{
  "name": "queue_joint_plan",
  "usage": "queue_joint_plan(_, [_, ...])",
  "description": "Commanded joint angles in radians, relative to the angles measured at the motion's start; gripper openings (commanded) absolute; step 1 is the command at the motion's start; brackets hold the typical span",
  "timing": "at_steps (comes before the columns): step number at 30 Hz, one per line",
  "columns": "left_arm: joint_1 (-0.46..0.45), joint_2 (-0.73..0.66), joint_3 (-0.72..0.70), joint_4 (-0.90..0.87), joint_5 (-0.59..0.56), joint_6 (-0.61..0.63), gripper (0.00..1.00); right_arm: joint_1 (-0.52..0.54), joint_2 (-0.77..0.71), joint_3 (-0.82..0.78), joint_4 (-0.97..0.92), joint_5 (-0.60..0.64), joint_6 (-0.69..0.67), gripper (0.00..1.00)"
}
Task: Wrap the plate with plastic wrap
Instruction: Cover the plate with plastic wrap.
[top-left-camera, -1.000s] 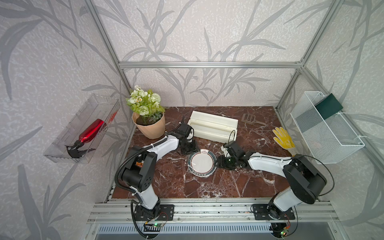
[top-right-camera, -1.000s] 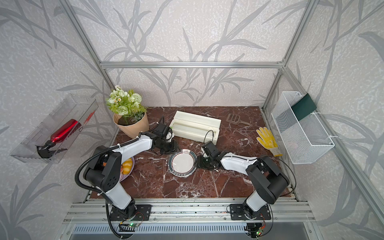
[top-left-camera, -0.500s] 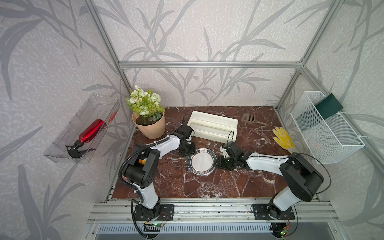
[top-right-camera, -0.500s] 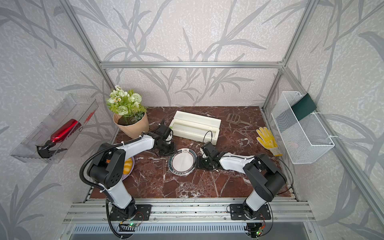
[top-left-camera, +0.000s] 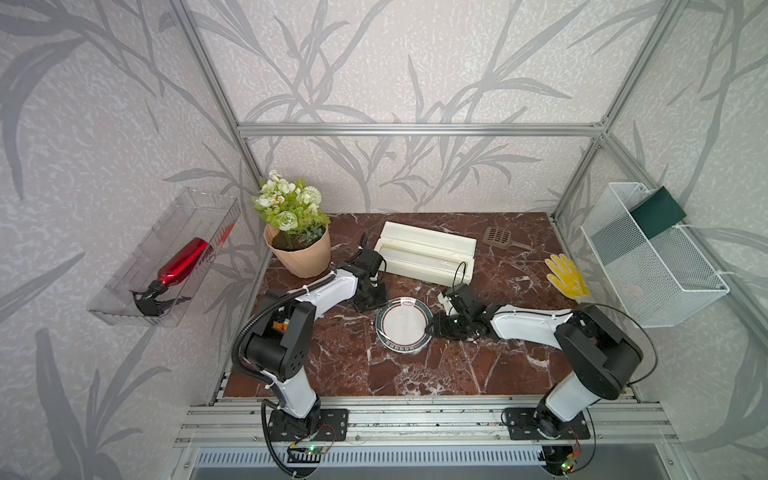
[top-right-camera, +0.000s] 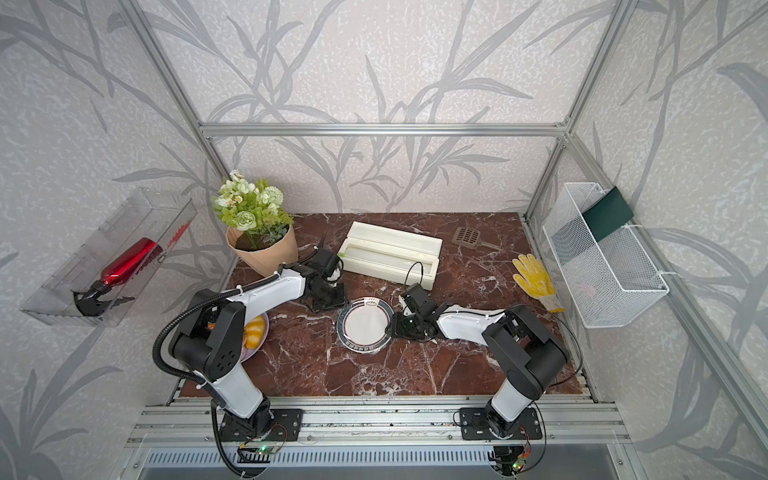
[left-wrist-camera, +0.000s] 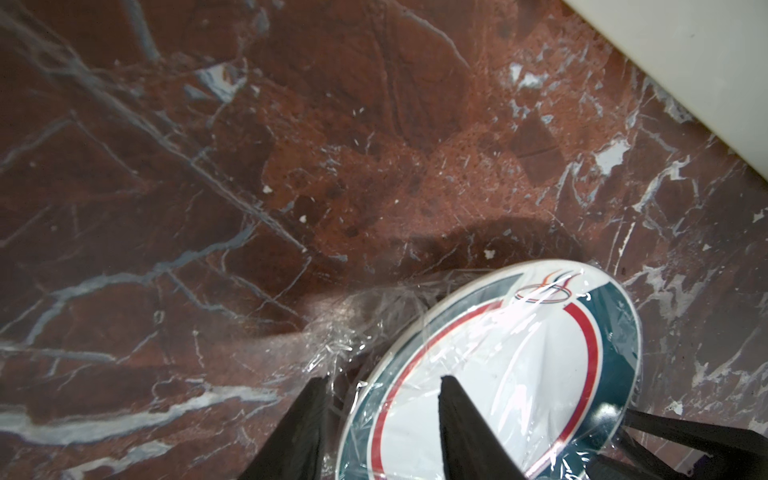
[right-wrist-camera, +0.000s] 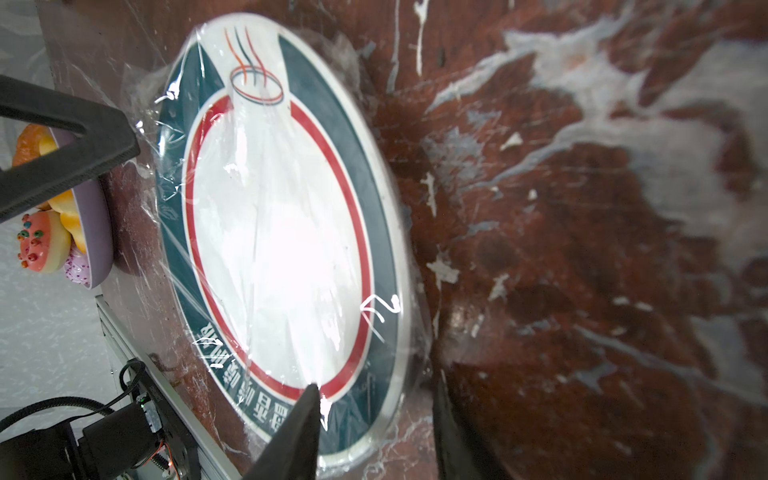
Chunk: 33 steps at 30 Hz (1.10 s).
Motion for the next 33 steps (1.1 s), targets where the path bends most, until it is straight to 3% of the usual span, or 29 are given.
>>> queue_joint_plan(1, [0.004, 0.043, 0.024, -0.022, 0.008, 0.000, 0.44, 0.004, 0.027, 0.014, -0.003, -0.003, -0.007, 0.44])
queue_joint_plan(15, [0.006, 0.060, -0.062, 0.079, 0.209, -0.083, 0.44, -0.032, 0.142, -0.010, 0.188, -0.101, 0.073, 0.43])
queue_joint_plan(25, [0.049, 0.045, -0.260, 0.469, 0.466, -0.342, 0.43, -0.063, 0.201, -0.062, 0.363, -0.199, 0.144, 0.36])
queue_joint_plan(33, [0.065, 0.014, -0.380, 0.709, 0.534, -0.494, 0.43, -0.129, 0.195, -0.151, 0.609, -0.314, 0.243, 0.34])
